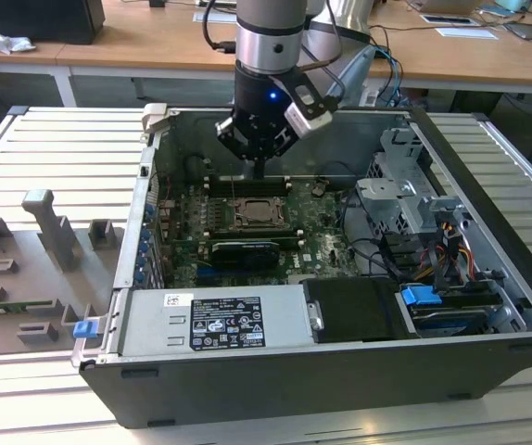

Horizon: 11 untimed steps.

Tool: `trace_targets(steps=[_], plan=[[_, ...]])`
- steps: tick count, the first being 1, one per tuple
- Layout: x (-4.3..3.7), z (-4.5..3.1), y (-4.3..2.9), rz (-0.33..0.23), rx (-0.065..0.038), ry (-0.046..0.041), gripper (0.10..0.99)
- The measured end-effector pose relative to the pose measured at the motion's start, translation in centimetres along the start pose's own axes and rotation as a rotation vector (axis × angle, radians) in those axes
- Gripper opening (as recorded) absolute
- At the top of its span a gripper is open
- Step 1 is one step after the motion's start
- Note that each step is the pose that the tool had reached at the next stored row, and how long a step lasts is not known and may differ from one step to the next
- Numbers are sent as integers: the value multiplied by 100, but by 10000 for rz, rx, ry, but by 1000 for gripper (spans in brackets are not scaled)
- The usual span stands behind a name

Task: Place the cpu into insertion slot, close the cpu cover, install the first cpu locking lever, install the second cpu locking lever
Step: 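Install the first cpu locking lever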

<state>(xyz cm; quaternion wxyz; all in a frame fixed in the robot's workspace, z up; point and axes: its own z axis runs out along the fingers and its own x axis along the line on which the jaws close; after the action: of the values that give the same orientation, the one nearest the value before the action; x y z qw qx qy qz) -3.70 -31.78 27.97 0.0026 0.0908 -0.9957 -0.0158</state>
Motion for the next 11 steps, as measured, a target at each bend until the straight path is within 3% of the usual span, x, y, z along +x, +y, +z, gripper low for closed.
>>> trace_targets(steps=[4,11], plan=[[37,14,7,44,1,-8,106],[40,59,6,1131,0,-42,106]])
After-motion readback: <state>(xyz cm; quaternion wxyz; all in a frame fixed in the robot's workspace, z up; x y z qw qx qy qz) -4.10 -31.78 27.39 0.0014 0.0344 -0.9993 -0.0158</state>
